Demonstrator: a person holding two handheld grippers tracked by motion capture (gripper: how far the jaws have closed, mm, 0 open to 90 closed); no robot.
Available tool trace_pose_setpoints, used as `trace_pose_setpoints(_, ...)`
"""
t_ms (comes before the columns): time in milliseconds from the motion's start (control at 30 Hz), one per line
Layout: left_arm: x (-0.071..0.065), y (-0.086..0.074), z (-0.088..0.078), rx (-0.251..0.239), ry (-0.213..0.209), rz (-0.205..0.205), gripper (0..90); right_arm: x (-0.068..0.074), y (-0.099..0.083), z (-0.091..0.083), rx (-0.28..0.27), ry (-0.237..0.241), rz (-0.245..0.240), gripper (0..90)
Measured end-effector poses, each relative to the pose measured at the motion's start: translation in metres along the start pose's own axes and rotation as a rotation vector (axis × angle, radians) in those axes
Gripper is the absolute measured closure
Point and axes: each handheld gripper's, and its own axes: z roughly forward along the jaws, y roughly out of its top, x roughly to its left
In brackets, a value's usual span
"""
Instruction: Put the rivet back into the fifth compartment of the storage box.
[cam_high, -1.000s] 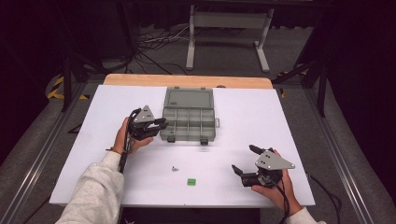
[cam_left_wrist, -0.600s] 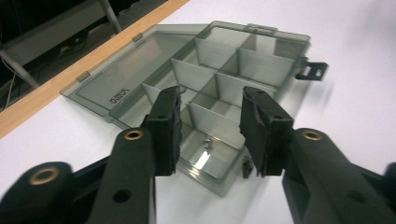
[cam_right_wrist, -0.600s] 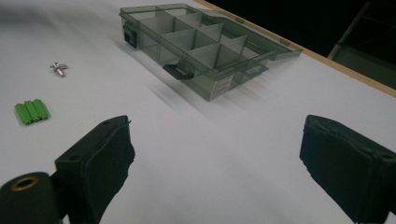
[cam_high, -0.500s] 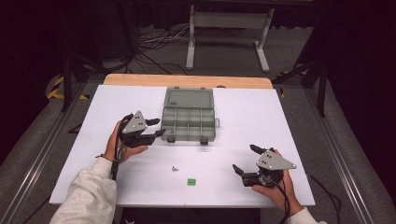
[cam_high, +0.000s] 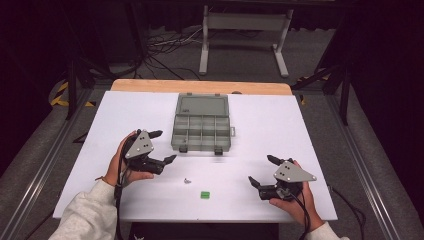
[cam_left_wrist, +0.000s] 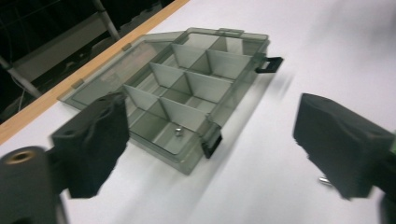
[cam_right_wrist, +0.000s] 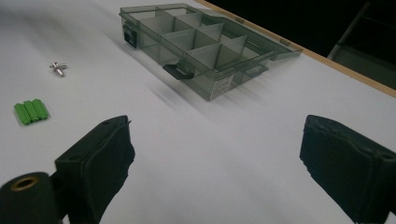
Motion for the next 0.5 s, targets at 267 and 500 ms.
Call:
trace_pose_setpoints(267,-0.016,-0.013,-0.001,0.014,-0.068,-0.023,4.4,0.001,0.000,0.001,0.005,0.002,0.000,9.4)
trace_pose_setpoints(500,-0.031,-0.026,0.011,0.091,-0.173,-0.013,8.5,0.001,0.000,0.001,0.008,0.004,-0.004,9.4)
